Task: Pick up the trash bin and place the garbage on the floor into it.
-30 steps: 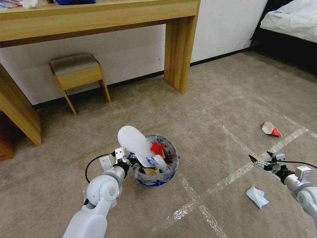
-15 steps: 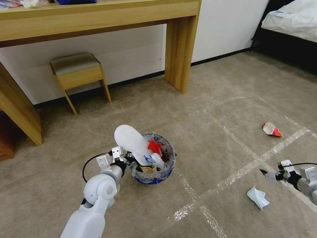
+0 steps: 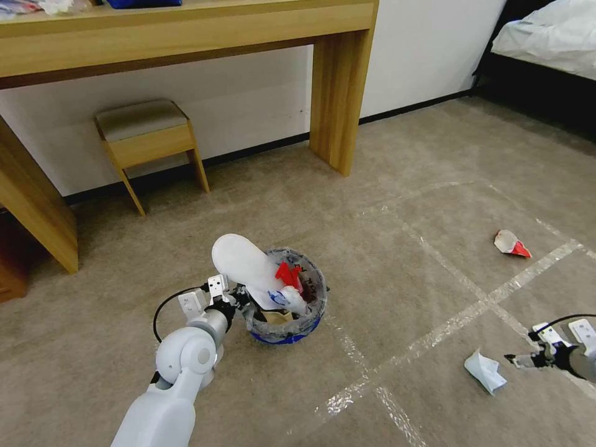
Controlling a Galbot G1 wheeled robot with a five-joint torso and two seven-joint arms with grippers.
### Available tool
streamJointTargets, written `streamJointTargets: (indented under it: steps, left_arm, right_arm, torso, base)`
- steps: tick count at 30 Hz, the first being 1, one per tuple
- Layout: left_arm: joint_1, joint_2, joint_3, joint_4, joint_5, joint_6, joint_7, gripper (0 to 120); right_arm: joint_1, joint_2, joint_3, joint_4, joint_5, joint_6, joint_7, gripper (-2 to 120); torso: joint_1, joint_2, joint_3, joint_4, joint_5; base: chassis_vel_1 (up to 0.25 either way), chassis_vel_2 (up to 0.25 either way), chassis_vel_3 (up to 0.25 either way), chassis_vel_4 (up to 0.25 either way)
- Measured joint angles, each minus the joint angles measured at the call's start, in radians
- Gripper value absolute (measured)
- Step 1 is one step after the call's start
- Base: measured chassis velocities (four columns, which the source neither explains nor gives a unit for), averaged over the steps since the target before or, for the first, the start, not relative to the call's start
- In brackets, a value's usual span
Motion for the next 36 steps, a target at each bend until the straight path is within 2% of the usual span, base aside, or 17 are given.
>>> streamJointTargets:
  steps: [1,3,7,13,19,23,29,36]
  left_arm:
    - [0.0,0.0,0.0,0.0,0.0,0.0,0.0,1]
    - [0.001,0.0,0.0,0.004,0.0,-0.006,0.009,1]
    - [-0.005,0.015,0.006,0.013,-0.004,-0.008,0.016,1]
    - [-0.012,0.032,0.011,0.02,-0.014,-0.008,0.022,1]
    - [-0.012,0.03,0.013,0.025,-0.014,-0.01,0.026,1]
    - [-0.016,0.028,0.02,0.036,-0.014,-0.013,0.033,1]
    - [-0.017,0.032,0.018,0.042,-0.014,-0.015,0.034,1]
    - [-0.017,0.04,0.012,0.046,-0.017,-0.017,0.037,1]
  right_arm:
    - [0.0,0.0,0.0,0.0,0.0,0.0,0.0,100]
    - [0.02,0.055,-0.039,0.004,0.161,-0.047,0.148,100]
    - [0.039,0.118,-0.051,-0.011,0.203,-0.054,0.223,100]
    - [0.065,0.14,-0.06,-0.035,0.205,-0.055,0.251,100]
    - [0.084,0.14,-0.071,-0.067,0.197,-0.048,0.249,100]
    - [0.124,0.165,-0.093,-0.109,0.194,-0.037,0.251,100]
    - [0.206,0.216,-0.162,-0.146,0.18,-0.029,0.26,100]
    - [0.23,0.241,-0.184,-0.175,0.148,-0.021,0.263,100]
  torso:
    - [0.0,0.0,0.0,0.0,0.0]
    - [0.0,0.0,0.0,-0.0001,0.0006]
    - [0.0,0.0,0.0,0.0001,0.0005]
    - [0.0,0.0,0.0,0.0002,0.0003]
    - [0.0,0.0,0.0,0.0,0.0]
    - [0.0,0.0,0.0,-0.0003,0.0]
    - [0.0,0.0,0.0,0.0004,0.0002]
    - [0.0,0.0,0.0,0.0002,0.0002]
  base:
    - [0.0,0.0,0.0,0.0]
    - [0.0,0.0,0.0,0.0]
    - [0.0,0.0,0.0,0.0]
    - [0.0,0.0,0.0,0.0]
    - [0.0,0.0,0.0,0.0]
    - [0.0,0.0,0.0,0.0]
    - [0.0,0.0,0.0,0.0]
    - [0.0,0.0,0.0,0.0]
